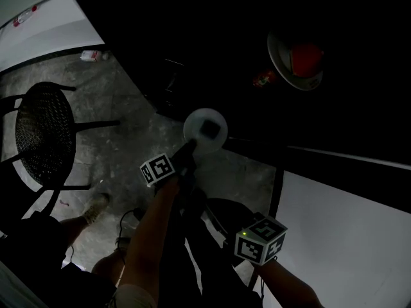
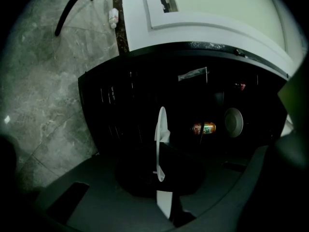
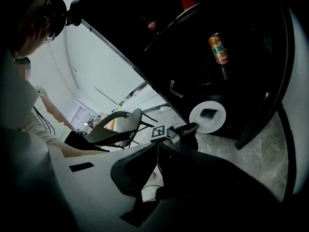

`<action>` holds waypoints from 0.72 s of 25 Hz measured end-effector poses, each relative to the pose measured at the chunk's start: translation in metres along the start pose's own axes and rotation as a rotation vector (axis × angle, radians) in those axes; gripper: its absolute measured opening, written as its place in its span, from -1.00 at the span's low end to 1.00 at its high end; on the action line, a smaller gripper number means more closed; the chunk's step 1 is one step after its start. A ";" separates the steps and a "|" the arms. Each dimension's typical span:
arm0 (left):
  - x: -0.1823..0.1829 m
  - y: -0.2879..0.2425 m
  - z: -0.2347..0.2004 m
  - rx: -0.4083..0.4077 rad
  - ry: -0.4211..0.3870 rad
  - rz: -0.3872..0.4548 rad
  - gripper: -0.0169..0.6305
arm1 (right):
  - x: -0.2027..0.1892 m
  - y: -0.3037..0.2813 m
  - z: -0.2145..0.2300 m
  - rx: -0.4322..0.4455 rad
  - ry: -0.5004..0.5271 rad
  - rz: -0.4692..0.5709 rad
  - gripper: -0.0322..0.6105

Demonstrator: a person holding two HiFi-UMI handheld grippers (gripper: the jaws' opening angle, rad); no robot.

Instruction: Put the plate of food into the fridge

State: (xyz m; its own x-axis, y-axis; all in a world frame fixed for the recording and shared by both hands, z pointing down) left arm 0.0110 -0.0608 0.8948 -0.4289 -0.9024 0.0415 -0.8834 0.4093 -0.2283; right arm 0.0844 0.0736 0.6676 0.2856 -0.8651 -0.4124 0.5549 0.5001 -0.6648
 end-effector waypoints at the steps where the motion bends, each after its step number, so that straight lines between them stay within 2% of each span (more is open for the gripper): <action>1: -0.001 -0.002 -0.003 0.000 0.003 0.001 -0.91 | -0.001 -0.002 0.001 0.000 -0.001 0.000 -0.83; 18: 0.003 -0.044 -0.041 0.007 0.058 0.037 -0.91 | -0.014 -0.022 0.023 -0.016 -0.036 0.007 -0.83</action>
State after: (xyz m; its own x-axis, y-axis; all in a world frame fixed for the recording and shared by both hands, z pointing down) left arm 0.0412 -0.0761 0.9452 -0.4718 -0.8772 0.0896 -0.8653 0.4411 -0.2379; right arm 0.0861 0.0735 0.7020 0.3170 -0.8624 -0.3948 0.5404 0.5063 -0.6720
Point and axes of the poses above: the fingertips, and each gripper's own axes: y backward along the fingers, z to its right, x out of its top, the point moved 7 cm from there along y, backward along the fingers, and after that the axes turned 2 degrees about -z, right-handed, at the moved point
